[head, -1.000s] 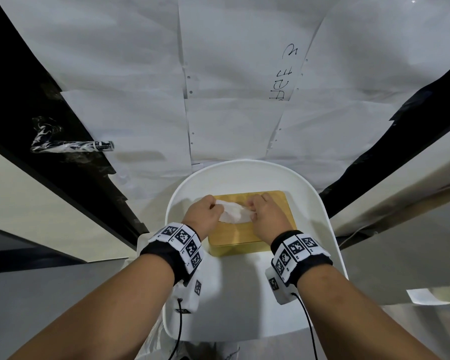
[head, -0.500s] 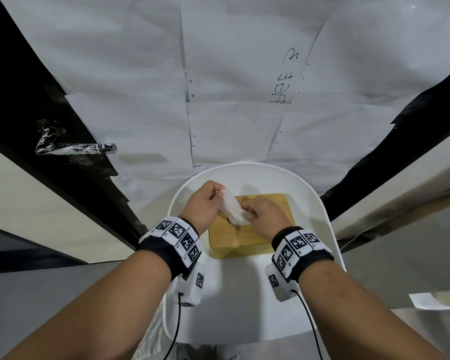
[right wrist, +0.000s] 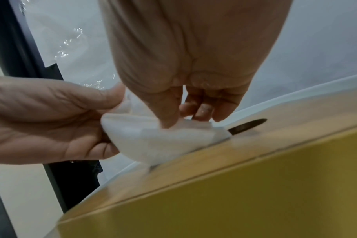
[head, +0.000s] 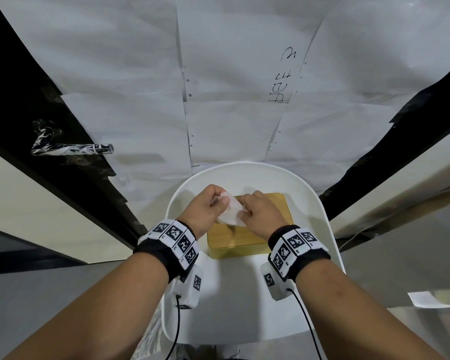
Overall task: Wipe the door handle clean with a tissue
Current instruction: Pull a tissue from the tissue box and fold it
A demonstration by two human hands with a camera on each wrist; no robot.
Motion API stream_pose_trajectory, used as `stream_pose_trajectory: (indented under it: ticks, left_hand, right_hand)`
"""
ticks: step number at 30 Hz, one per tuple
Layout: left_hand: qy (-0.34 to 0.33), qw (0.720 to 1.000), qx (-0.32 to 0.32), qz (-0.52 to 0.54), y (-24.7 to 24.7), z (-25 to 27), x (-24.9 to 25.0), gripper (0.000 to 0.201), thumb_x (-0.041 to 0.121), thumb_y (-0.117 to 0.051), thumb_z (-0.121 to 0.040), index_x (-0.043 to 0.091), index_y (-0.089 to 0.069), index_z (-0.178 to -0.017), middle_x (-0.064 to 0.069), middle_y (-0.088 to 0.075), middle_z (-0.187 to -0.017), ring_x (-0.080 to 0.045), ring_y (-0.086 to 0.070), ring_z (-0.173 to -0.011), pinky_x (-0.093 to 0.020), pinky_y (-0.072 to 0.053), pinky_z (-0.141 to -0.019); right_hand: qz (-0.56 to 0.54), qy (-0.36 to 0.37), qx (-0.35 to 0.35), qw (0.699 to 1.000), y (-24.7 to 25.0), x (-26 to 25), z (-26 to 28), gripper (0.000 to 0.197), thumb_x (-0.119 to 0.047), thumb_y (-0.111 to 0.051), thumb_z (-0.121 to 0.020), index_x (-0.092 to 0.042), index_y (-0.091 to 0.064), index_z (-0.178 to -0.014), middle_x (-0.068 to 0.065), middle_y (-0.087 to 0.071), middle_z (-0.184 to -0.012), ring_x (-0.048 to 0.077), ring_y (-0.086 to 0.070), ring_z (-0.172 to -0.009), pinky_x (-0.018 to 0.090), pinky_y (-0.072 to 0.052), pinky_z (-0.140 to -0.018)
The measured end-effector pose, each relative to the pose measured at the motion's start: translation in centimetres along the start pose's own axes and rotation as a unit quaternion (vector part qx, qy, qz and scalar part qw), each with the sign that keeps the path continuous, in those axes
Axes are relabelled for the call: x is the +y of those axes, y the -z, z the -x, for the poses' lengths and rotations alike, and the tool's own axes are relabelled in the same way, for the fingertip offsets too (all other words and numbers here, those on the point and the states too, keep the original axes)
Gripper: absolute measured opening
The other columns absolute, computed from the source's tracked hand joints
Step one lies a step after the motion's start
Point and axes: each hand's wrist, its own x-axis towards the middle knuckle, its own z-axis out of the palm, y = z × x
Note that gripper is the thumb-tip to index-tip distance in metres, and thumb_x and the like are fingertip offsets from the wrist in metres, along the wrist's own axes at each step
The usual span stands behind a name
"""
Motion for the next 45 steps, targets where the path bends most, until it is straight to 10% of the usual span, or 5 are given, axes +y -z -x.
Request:
stream_pose_trajectory:
  ticks: [15,26,31,36,45]
  left_hand:
    - [0.112,0.979,0.161,-0.060,0.6,-0.5,-0.5,0.023,0.029,-0.045,-0.099,0.008,-0.049,-0.107,-0.008,-0.056,-0.098,-0.032,-0.057,-0.100,-0.049,-0.052,-0.089]
    - [0.104,0.982,0.131,-0.087,0.7,-0.6,-0.3,0.022,0.035,-0.048,-0.097,0.024,-0.042,-0.079,0.004,-0.047,-0.089,-0.020,-0.044,-0.093,-0.029,-0.041,-0.078]
    - [0.108,0.986,0.101,-0.078,0.8,0.1,0.5,0.049,0.032,-0.051,-0.097,0.007,-0.042,-0.139,-0.003,-0.050,-0.132,-0.024,-0.042,-0.132,-0.029,-0.033,-0.102]
    - [0.057,0.983,0.107,-0.136,1.2,1.3,1.5,0.036,0.027,-0.057,-0.093,0.013,-0.037,-0.066,-0.002,-0.039,-0.064,-0.022,-0.039,-0.060,-0.031,-0.032,-0.060]
    - [0.075,0.984,0.163,-0.003,3.6,3.9,2.4,0.043,0.032,-0.082,-0.067,0.027,-0.055,-0.100,-0.017,-0.069,-0.100,-0.037,-0.069,-0.091,-0.058,-0.056,-0.076]
  right_hand:
    - [-0.054,-0.066,-0.045,0.995,0.8,-0.3,0.7,0.042,0.006,-0.039,-0.069,-0.024,-0.065,-0.082,-0.001,-0.066,-0.090,0.017,-0.061,-0.091,0.040,-0.051,-0.090]
    - [0.091,-0.052,-0.096,0.990,0.7,-0.5,0.6,0.040,0.001,-0.044,-0.082,-0.016,-0.066,-0.110,0.006,-0.059,-0.106,0.025,-0.057,-0.102,0.032,-0.047,-0.087]
    - [0.002,-0.013,-0.022,1.000,0.9,-1.5,0.7,0.026,-0.012,-0.049,-0.091,-0.013,-0.061,-0.114,0.009,-0.056,-0.107,0.026,-0.058,-0.099,0.032,-0.045,-0.091]
    - [-0.145,-0.039,-0.041,0.988,1.6,-3.4,1.0,0.044,-0.014,-0.054,-0.090,-0.020,-0.044,-0.133,0.000,-0.057,-0.105,0.014,-0.056,-0.097,0.014,-0.043,-0.081]
    - [-0.211,-0.014,0.027,0.977,2.3,-5.4,1.8,0.031,-0.006,-0.042,-0.091,-0.027,-0.051,-0.113,-0.003,-0.044,-0.070,0.011,-0.049,-0.059,0.012,-0.040,-0.052]
